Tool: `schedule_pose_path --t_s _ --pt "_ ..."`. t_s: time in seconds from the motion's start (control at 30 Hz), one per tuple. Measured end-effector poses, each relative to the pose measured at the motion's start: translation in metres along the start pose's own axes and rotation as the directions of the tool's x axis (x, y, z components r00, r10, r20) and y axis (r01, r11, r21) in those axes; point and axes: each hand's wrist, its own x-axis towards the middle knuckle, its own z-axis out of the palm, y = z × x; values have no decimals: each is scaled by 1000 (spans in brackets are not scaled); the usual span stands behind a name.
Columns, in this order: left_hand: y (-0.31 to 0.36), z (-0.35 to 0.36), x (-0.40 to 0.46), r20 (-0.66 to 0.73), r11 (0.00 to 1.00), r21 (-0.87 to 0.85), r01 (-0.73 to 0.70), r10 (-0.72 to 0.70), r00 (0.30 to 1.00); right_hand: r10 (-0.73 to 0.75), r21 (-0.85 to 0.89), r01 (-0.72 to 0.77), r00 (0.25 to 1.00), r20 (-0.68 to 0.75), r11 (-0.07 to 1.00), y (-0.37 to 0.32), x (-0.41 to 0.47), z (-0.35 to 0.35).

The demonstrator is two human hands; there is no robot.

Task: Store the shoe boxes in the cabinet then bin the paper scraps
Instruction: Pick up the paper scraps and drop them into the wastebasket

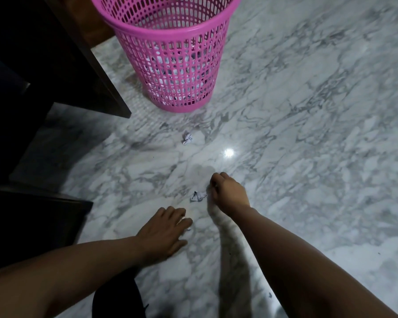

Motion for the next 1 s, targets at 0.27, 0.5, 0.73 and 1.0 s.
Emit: schedule_pose_path --t_s 0.27,0.5,0.73,1.0 --pt "-36 -17 47 -39 996 -78 -51 48 998 118 86 -117 993 -7 989 -6 0 -7" --pt "-37 -42 91 -156 933 -309 186 -243 957 194 164 -182 979 -59 970 -12 19 -23" --pt "-31 -37 114 21 981 29 191 -191 981 52 -4 -52 997 -64 999 -32 85 -52" --pt "-75 -51 107 -137 887 -257 383 -425 895 37 -143 -19 992 124 989 -65 159 -39"
